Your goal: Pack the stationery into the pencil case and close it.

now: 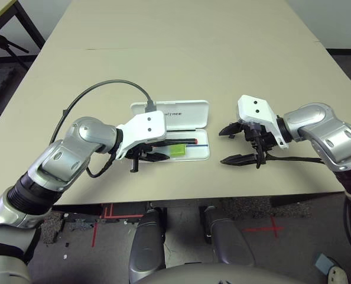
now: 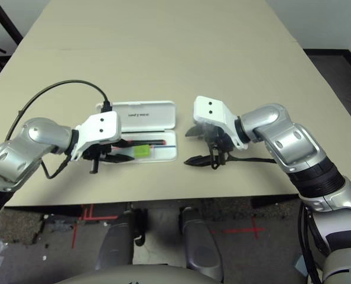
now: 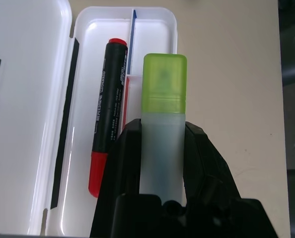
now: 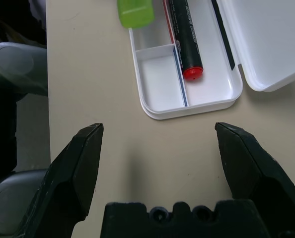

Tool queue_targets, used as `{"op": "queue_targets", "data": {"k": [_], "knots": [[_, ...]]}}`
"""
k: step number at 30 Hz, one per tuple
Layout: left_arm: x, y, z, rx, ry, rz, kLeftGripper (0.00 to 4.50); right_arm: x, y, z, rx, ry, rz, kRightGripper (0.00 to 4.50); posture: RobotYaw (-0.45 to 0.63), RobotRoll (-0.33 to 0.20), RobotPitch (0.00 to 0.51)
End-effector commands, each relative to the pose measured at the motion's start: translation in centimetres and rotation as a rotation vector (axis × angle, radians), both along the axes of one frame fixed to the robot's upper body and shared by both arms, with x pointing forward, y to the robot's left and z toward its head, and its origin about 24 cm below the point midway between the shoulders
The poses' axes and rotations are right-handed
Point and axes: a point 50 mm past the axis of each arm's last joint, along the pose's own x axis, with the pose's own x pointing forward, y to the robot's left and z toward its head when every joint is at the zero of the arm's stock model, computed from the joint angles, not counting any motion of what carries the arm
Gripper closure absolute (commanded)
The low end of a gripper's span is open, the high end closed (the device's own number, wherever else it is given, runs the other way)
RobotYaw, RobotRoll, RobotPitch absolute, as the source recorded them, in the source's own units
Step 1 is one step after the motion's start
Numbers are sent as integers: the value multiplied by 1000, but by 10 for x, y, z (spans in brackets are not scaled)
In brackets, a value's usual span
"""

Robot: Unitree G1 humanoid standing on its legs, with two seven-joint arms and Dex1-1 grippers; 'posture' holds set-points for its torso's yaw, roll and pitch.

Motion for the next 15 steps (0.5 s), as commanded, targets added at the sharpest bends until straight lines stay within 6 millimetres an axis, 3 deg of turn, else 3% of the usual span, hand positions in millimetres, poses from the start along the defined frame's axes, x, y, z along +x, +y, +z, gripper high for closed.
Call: {"op": "queue_targets", "data": {"k": [1,4,13,15], "knots": [[2,-1,-2,25,-5,-15,3404,-3,-1,2,13,-1,-1,0,-104,0,182],[3,-2,-3,28,-6,-17,3404,-3,-1,2,12,-1,-3,0,-104,0,182],[-1,-2,6,-9,-4,-4,97,-2,-1,1,13,-1,-4,0,-92,0,184],[-2,0,12,-34,-12,3,39,-2,-1,1,14,-1,-4,0,-85,0,186]]}}
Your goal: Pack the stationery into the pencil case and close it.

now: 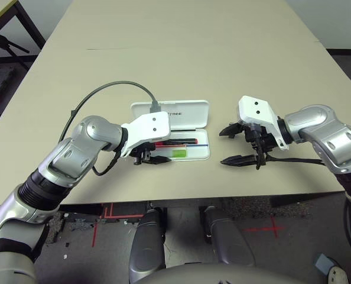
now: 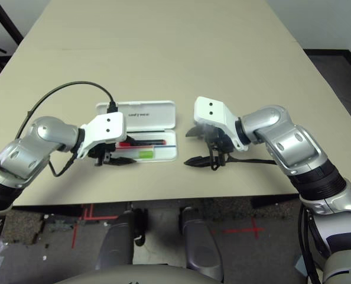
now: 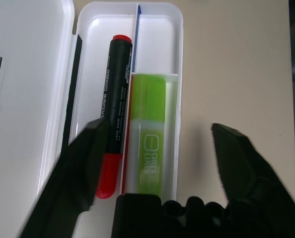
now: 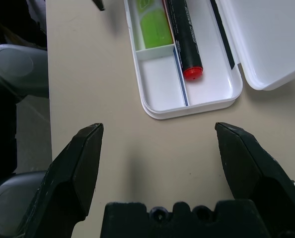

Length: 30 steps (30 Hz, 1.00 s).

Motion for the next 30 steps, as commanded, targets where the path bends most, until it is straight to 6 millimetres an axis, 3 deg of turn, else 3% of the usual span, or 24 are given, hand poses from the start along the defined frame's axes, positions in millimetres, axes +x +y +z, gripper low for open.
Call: {"op": "queue_targets", "data": {"k": [1,11,16,20,23,30], "knots": [[-4,6,15,-57,-7,6,39,-1,0,1,11,-1,4,0,-85,0,186],[-17,43,60,-185,-40,73,39,1,-12,0,18,32,-81,0,-71,0,193],[-20,44,61,-198,-39,88,39,1,-18,9,136,70,-233,0,-66,0,198],[-21,41,56,-206,-30,95,39,8,-21,26,284,33,-457,0,-78,0,206],[-20,39,55,-211,-27,94,39,11,-18,26,367,23,-618,0,-83,0,210],[-17,37,54,-217,-25,87,39,10,-4,11,281,-123,-871,0,-108,0,211]]}}
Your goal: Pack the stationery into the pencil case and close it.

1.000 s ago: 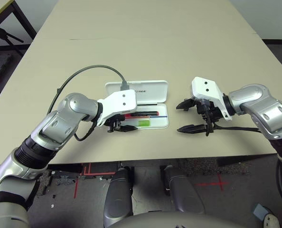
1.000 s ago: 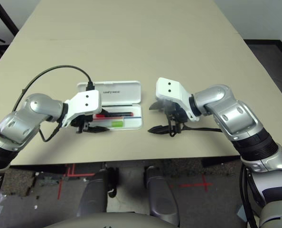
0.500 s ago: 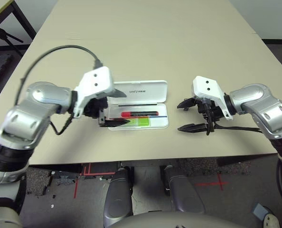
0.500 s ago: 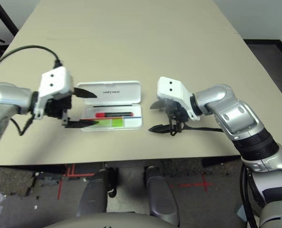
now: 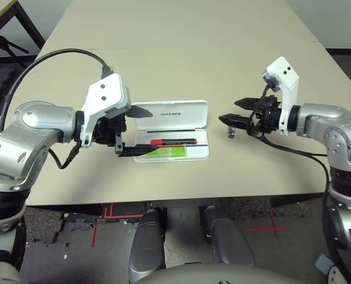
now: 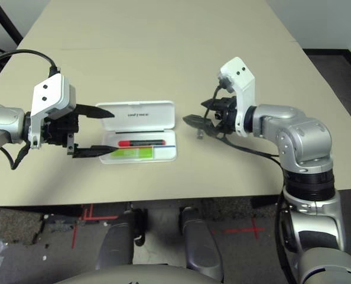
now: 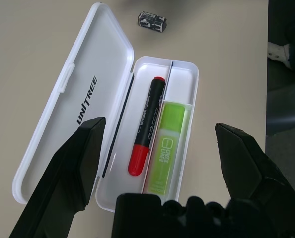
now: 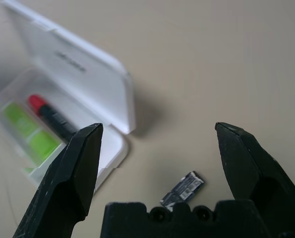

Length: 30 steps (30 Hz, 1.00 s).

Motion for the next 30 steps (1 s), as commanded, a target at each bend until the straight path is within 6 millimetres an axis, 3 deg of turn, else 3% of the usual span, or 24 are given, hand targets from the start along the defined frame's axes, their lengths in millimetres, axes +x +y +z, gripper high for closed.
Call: {"op": "queue_targets", "data": {"k": [1,11,22,30], "knots": [[0,-4,-3,3,10,-17,39,-2,3,-10,-78,-7,-142,0,-108,0,211],[3,-7,-4,8,5,-28,39,-5,6,-28,-59,101,-396,0,-113,0,205],[1,-12,-10,13,6,-43,39,-11,14,-56,-26,242,-391,0,-104,0,198],[2,-12,-11,15,3,-44,39,-7,16,-66,-21,275,-381,0,-101,0,196]]}}
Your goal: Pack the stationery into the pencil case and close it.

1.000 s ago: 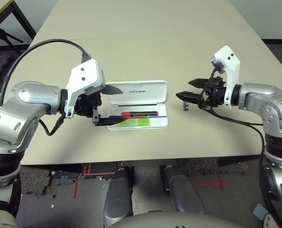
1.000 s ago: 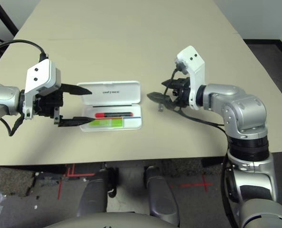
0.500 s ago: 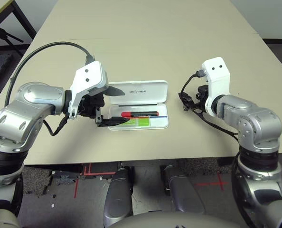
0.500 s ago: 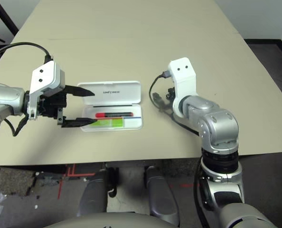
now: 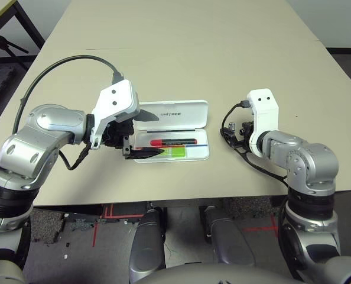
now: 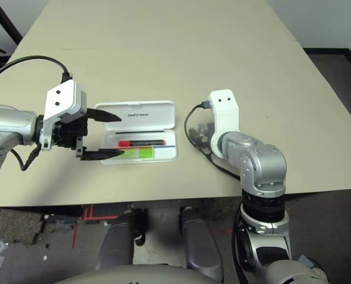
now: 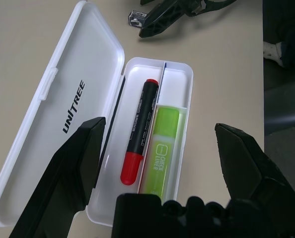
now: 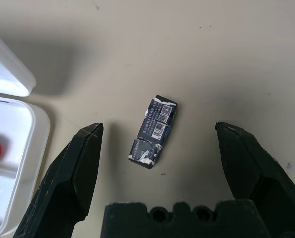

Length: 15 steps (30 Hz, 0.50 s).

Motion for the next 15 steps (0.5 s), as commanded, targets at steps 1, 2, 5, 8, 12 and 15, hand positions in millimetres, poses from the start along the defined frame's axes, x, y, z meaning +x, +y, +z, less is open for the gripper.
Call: {"op": "queue_targets", "data": {"k": [1,2,5,8,12,15], "knots": [[-2,-3,-2,11,-8,-18,39,0,1,-10,2,38,8,0,-98,0,193],[-2,-3,-3,11,-8,-19,39,1,1,-11,2,40,8,0,-98,0,193],[-2,-3,-4,11,-8,-20,0,2,1,-15,1,42,9,645,-98,0,193],[-2,-3,-5,15,-7,-19,0,3,-1,-18,-6,41,13,1674,-96,0,199],[-2,-3,-5,16,-6,-18,0,4,-2,-19,-12,38,17,3204,-95,0,200],[-3,-3,-6,18,-5,-17,0,5,-4,-18,-30,28,28,4184,-95,0,200]]}}
